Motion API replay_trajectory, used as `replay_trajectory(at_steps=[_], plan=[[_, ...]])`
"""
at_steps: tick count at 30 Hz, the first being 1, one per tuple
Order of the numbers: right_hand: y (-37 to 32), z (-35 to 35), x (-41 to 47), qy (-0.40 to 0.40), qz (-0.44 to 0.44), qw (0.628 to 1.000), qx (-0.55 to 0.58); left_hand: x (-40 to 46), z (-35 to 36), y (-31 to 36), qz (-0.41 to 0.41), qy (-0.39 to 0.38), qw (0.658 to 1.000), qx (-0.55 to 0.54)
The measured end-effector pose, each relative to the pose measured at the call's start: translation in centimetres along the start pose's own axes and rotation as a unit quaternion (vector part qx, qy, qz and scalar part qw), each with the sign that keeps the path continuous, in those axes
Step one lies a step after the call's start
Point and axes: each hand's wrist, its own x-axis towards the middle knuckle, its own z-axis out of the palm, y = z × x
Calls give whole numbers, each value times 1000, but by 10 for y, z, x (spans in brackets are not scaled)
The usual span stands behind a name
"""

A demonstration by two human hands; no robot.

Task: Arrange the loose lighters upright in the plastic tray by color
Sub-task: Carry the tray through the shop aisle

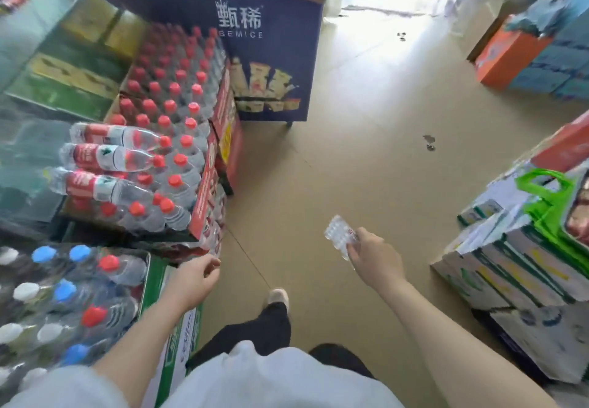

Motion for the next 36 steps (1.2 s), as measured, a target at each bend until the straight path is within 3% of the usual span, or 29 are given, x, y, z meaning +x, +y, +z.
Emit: replay_trajectory(at_steps=[11,17,26,36], plan=[[-20,-58,276,-50,28,998,-32,242,-122,144,90,98,990,-51],[-73,-102,449,-76,-53,993,-70,363,-161,159,10,120,991,-57],[-276,-141,607,-68,-321,940,-91,421,-224,109,-186,214,947,-149],[-516,-123,638,-55,-540,839,-44,439,-352,31,-238,362,882,-185]])
